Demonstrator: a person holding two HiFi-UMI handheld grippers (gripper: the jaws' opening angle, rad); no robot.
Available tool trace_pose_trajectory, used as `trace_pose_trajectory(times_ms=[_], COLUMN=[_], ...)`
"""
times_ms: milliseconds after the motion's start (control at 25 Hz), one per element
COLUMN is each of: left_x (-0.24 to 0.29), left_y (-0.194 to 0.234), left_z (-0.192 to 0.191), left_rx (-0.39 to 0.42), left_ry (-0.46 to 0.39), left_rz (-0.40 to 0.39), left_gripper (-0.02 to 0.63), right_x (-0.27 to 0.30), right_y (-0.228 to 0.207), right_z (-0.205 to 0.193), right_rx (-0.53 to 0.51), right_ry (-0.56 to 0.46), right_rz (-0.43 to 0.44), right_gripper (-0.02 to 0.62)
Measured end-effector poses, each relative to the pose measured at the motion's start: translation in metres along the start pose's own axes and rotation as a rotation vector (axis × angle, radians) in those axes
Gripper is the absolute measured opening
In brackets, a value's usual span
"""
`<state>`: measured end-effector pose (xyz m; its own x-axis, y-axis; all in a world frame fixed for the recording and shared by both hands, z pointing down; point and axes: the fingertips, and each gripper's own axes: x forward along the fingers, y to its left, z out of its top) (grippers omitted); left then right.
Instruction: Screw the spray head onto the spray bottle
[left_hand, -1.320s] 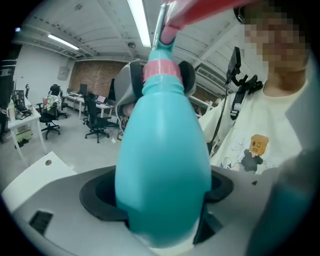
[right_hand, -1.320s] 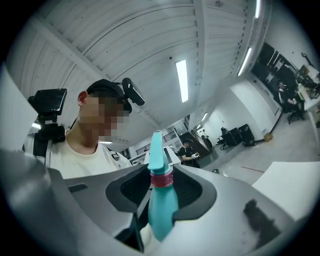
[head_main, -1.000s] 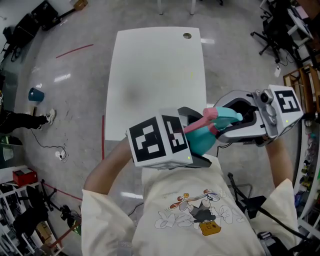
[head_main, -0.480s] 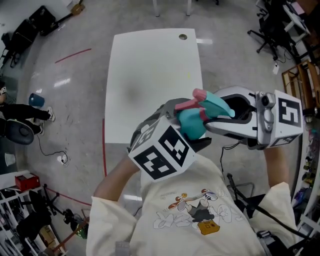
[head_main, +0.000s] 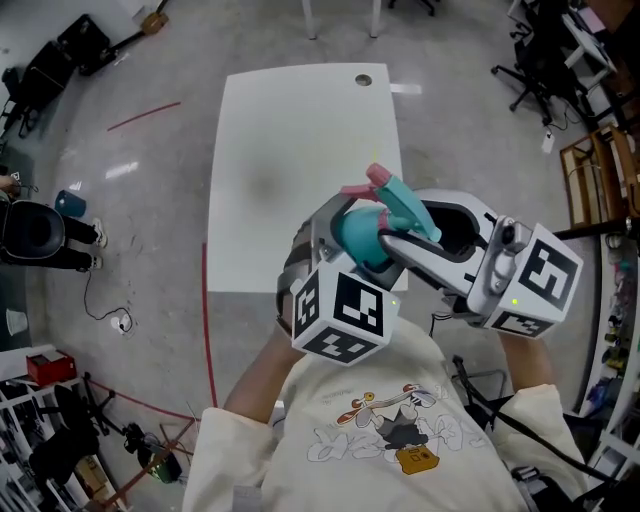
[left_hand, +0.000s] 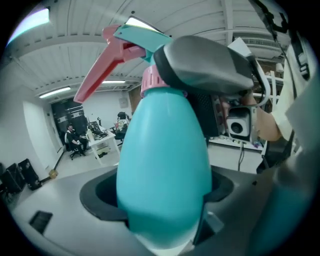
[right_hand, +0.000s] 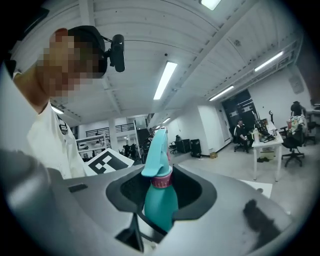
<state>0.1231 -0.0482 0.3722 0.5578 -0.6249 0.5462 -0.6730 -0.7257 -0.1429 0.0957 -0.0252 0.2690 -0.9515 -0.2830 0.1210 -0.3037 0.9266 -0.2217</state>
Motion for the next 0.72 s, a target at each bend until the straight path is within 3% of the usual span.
trace_pose_trajectory(times_ms=[240, 360, 480, 720], left_x=[0.021, 0.002, -0.006, -0.007], left_y=[0.020, 0.029, 0.027, 0.024], left_z=[0.015, 0.003, -0.009, -0.014], left_rx=[-0.010, -0.016, -0.041, -0.076], left_ry=[-0.034, -0.040, -0.046, -0.081], left_rz=[0.192, 0.258, 0.259, 0.181], left_gripper=[0.431, 0.432, 0.431, 0.431], right_x=[-0.007, 0.006, 0.014, 0.017], right_y=[-0.027, -0.013, -0.002, 0.004], right_z=[0.009, 0.007, 0.002, -0.005], right_rx=[0.001, 0.008, 0.018, 0.017], right_ry=[-0.059, -0.077, -0.092, -0.071], right_rz=[-0.150, -0.227, -0.253, -0.193], right_gripper=[0.140, 0.140, 0.140, 0.149])
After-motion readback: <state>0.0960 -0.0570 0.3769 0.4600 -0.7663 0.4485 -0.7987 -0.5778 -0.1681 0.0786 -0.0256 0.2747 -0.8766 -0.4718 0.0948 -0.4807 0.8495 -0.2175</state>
